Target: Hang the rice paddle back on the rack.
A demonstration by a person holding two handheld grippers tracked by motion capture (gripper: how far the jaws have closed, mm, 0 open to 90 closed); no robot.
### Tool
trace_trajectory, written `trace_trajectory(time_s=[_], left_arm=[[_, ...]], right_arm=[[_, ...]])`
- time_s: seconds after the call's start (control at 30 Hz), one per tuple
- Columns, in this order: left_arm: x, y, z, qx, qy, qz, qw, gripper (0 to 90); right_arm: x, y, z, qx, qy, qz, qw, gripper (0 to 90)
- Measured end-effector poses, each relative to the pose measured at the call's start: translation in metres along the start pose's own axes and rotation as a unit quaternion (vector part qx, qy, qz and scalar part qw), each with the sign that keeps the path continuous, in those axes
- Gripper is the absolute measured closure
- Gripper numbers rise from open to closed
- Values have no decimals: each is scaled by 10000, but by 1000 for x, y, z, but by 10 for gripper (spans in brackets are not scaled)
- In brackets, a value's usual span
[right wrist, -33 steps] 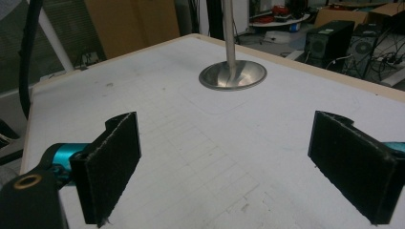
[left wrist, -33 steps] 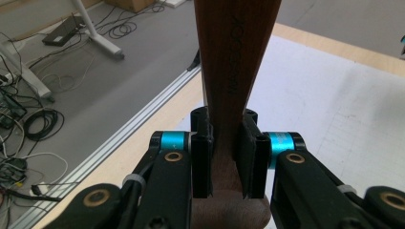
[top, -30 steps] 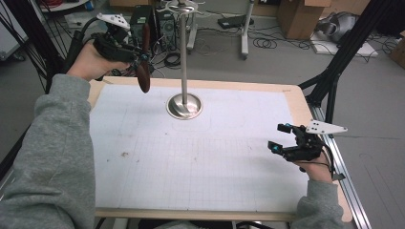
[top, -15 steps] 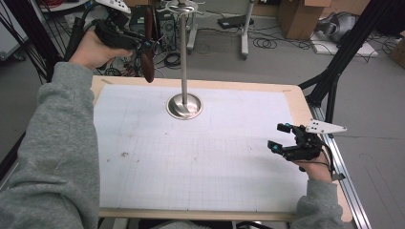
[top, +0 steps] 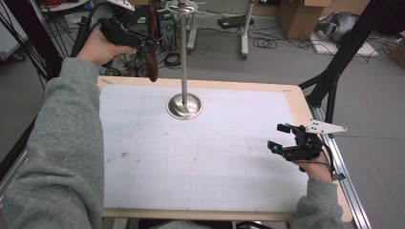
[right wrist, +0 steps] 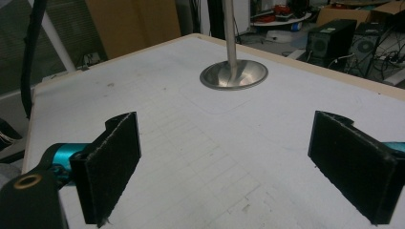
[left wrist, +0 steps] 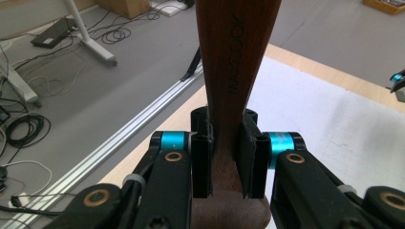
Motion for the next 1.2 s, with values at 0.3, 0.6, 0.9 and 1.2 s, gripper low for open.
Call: trace_trajectory(time_s=[0.3, 0.6, 0.9, 1.2], left_arm=[[0, 8, 2, 44, 78, 49, 9999, 774], [-2, 9, -6, 4, 2, 103, 9999, 774], [-3, 9, -10, 15, -31, 123, 9999, 774], [-1, 10, -12, 19, -48, 103, 9999, 774]], right_arm=[[1, 1, 3, 59, -21, -10, 10000, 95], [1, 0, 2, 30, 4, 16, 10000, 96], [3, 0, 5, 83, -43, 8, 10000, 95], [3, 0, 5, 65, -35, -14, 10000, 95]])
Point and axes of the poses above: each handheld gripper's, and its own axes: z roughly backward along the jaws, y roughly out of its top, x roughly to its right, the point moved 3 cm from there along -z, roughly forward along the jaws, and after that the axes turned 1 degree about x, right-handed, at the moved point
